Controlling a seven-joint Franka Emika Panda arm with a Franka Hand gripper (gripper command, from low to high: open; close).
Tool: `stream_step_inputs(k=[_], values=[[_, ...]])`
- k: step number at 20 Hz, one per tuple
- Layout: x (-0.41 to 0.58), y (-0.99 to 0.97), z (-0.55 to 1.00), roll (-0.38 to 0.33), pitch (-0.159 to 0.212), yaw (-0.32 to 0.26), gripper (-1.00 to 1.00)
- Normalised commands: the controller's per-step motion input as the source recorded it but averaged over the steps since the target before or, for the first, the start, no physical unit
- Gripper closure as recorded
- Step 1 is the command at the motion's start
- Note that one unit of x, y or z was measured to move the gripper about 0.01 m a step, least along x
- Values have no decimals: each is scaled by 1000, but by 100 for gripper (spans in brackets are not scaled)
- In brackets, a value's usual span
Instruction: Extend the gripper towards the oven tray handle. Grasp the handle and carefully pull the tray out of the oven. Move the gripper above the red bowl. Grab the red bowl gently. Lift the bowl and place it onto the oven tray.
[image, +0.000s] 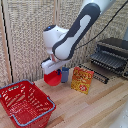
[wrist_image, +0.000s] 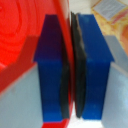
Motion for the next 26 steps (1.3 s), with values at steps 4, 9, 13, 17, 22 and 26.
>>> stream_step_inputs(k=[4, 9, 13, 17, 22, 26], values=[[376, -421, 932, 11, 2, -141, 100], [141, -739, 937, 70, 15, -86, 100], [40, -662, 640, 46, -14, -145, 100], [18, -319, 330, 0, -87, -295, 100], [17, -238, 247, 0, -111, -322, 100], [74, -526, 368, 0, -64, -231, 100]])
